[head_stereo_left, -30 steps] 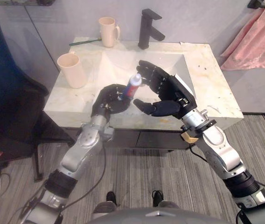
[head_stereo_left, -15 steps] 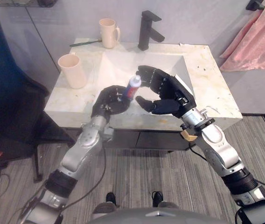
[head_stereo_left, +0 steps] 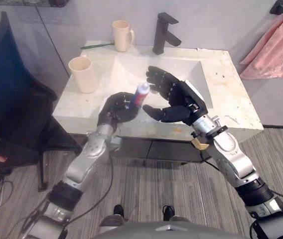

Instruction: Organize the bathroom.

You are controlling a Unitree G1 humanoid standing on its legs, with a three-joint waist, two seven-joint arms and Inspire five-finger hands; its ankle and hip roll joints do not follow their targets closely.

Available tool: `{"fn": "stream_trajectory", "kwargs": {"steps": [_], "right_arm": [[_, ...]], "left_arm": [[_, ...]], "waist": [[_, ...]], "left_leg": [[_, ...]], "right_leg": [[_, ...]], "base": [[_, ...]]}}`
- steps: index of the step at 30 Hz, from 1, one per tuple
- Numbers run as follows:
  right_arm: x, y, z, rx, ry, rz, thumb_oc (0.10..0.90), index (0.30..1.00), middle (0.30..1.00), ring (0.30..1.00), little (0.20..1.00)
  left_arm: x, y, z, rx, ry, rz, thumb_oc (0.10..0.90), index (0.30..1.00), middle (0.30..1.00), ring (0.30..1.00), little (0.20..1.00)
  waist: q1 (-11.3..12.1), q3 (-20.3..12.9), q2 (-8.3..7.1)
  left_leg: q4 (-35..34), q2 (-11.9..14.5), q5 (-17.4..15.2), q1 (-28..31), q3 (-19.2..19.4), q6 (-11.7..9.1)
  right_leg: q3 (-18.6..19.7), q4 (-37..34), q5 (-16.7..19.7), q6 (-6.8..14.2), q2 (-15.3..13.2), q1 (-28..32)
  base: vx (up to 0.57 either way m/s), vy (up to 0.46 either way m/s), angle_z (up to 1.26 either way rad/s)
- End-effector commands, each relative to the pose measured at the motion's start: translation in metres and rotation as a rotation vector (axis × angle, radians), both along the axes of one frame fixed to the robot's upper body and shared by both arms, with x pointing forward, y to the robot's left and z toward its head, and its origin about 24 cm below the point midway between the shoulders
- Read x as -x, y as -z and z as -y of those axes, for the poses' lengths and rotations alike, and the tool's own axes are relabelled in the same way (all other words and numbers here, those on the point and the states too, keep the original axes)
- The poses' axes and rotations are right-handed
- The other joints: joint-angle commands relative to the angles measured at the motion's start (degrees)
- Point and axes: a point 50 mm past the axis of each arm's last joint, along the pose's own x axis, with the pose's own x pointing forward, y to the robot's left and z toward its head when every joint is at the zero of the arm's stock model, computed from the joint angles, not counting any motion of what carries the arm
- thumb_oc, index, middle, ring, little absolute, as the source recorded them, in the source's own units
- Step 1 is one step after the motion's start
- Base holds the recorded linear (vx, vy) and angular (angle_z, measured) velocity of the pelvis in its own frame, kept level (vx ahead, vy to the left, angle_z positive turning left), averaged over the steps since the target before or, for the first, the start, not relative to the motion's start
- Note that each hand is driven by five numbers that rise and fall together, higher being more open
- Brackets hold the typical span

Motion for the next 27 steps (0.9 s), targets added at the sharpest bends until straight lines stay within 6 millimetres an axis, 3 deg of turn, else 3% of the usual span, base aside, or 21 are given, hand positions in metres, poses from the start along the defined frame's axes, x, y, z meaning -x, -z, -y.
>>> {"fn": "stream_trajectory", "kwargs": {"steps": [1, 6, 7, 9, 15, 18, 22, 23, 27], "right_arm": [[-0.013, -0.055, -0.009, -0.111, -0.033, 0.214, 0.8, 0.9, 0.9, 0.9, 0.9], [-0.014, -0.055, -0.01, -0.112, -0.038, 0.217, 0.8, 0.9, 0.9, 0.9, 0.9], [-0.014, -0.056, -0.012, -0.11, -0.045, 0.215, 0.67, 0.705, 0.705, 0.705, 0.705], [-0.015, -0.056, -0.014, -0.103, -0.047, 0.214, 0.53, 0.495, 0.495, 0.495, 0.495], [-0.014, -0.05, -0.012, -0.084, -0.039, 0.2, 0.494, 0.441, 0.441, 0.441, 0.441], [-0.013, -0.046, -0.009, -0.072, -0.03, 0.191, 0.449, 0.373, 0.373, 0.373, 0.373], [-0.013, -0.044, -0.007, -0.068, -0.015, 0.196, 0.435, 0.352, 0.352, 0.352, 0.352], [-0.012, -0.044, -0.005, -0.06, -0.006, 0.205, 0.402, 0.302, 0.302, 0.302, 0.302], [-0.013, -0.048, -0.002, -0.058, 0.011, 0.225, 0.4, 0.3, 0.3, 0.3, 0.3]], "left_arm": [[-0.016, -0.048, 0.02, 0.026, 0.074, 0.251, 0.4, 0.3, 0.3, 0.3, 0.3], [-0.016, -0.047, 0.02, 0.026, 0.078, 0.247, 0.4, 0.3, 0.3, 0.3, 0.3], [-0.017, -0.046, 0.021, 0.025, 0.078, 0.243, 0.4, 0.3, 0.3, 0.3, 0.3], [-0.017, -0.045, 0.021, 0.025, 0.077, 0.241, 0.4, 0.3, 0.3, 0.3, 0.3], [-0.015, -0.046, 0.019, 0.026, 0.077, 0.24, 0.4, 0.3, 0.3, 0.3, 0.3], [-0.015, -0.046, 0.019, 0.025, 0.073, 0.242, 0.4, 0.3, 0.3, 0.3, 0.3], [-0.015, -0.046, 0.019, 0.025, 0.067, 0.243, 0.4, 0.3, 0.3, 0.3, 0.3], [-0.015, -0.046, 0.018, 0.025, 0.059, 0.245, 0.4, 0.3, 0.3, 0.3, 0.3], [-0.017, -0.046, 0.016, 0.028, 0.041, 0.245, 0.4, 0.3, 0.3, 0.3, 0.3]], "waist": [[0.81, -5.0, 0.45], [1.0, -5.01, 0.46], [1.09, -5.0, 0.4], [1.15, -4.96, 0.39], [1.15, -4.96, 0.37], [0.86, -4.87, 0.4], [0.63, -4.8, 0.45], [0.5, -4.74, 0.48], [0.35, -4.68, 0.49]], "left_leg": [[-0.11, -4.35, -5.45, 1.29, -4.03, 1.25], [-0.04, -4.37, -5.48, 1.33, -4.03, 1.29], [0.01, -4.42, -5.47, 1.33, -4.07, 1.33], [0.08, -4.45, -5.44, 1.27, -4.11, 1.36], [-0.04, -4.47, -5.53, 1.39, -4.14, 1.47], [-0.09, -4.4, -5.5, 1.51, -3.98, 1.46], [-0.11, -4.42, -5.59, 1.6, -3.9, 1.53], [-0.11, -4.41, -5.6, 1.6, -3.9, 1.53], [-0.11, -4.39, -5.6, 1.67, -3.94, 1.5]], "right_leg": [[-4.4, 0.39, -8.67, 1.64, 2.33, 1.69], [-4.62, 0.52, -8.68, 1.7, 2.22, 1.7], [-4.61, 0.55, -8.7, 1.69, 2.2, 1.74], [-4.59, 0.64, -8.72, 1.66, 2.16, 1.7], [-4.62, 0.86, -8.78, 1.77, 2.11, 1.62], [-4.52, 0.93, -8.69, 1.88, 2.08, 1.56], [-4.38, 0.82, -8.61, 1.89, 2.15, 1.61], [-4.32, 0.86, -8.61, 1.9, 2.15, 1.56], [-4.19, 0.89, -8.59, 1.91, 2.17, 1.59]], "base": [[0.0, 0.0, 0.0], [0.0, 0.0, 0.0], [0.0, 0.0, 0.0], [0.0, 0.0, 0.0], [0.0, 0.0, 0.0], [0.0, 0.0, 0.0], [0.0, 0.0, 0.0], [0.0, 0.0, 0.0], [0.0, 0.0, 0.0]]}}
